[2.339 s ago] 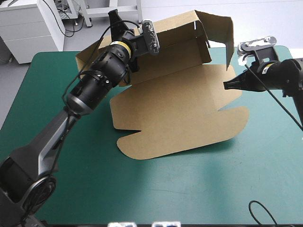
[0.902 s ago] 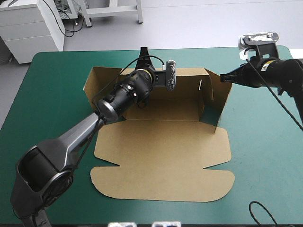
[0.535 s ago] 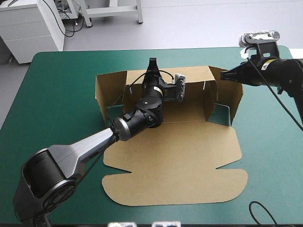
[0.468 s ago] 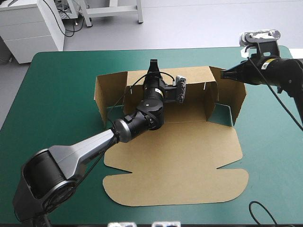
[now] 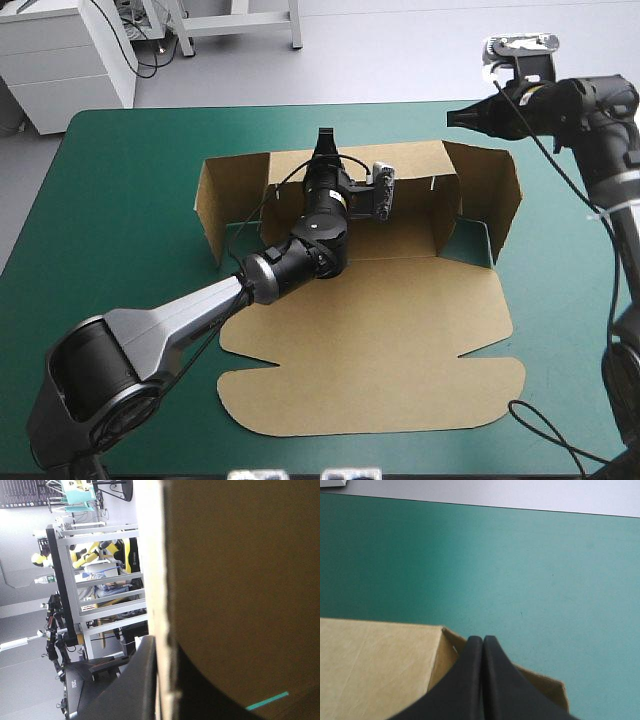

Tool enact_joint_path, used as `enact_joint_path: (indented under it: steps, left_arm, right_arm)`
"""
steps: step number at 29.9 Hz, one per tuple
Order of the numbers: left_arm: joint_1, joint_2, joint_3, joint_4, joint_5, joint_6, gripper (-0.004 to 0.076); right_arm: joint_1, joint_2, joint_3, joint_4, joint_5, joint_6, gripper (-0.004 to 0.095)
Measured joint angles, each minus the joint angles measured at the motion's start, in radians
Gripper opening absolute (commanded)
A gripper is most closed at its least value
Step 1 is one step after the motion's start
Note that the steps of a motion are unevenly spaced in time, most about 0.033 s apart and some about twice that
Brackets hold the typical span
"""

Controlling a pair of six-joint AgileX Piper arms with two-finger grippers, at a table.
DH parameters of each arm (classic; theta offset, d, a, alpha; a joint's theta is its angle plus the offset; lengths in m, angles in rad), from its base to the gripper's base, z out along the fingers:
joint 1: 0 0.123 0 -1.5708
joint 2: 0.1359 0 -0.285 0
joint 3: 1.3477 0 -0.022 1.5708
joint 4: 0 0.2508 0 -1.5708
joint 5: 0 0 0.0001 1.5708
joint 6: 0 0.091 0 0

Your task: Fold the box

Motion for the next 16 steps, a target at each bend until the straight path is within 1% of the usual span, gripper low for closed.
enact_joint_path:
  steps: [9, 12, 16]
  left_arm:
    - [0.000, 0.000, 0.000, -0.004, 0.003, -0.001, -0.0008]
    - [0.000, 0.000, 0.000, -0.004, 0.003, -0.001, -0.0008]
    - [0.000, 0.000, 0.000, -0.004, 0.004, -0.001, -0.0008]
  right_arm:
    - [-0.009, 0.269, -0.296, -0.006, 0.130, 0.027, -0.0018]
    - [-0.033, 0.330, -0.352, 0.011, 0.191, 0.043, -0.0018]
    - [-0.072, 0.376, -0.365, 0.044, 0.267, 0.053, -0.0018]
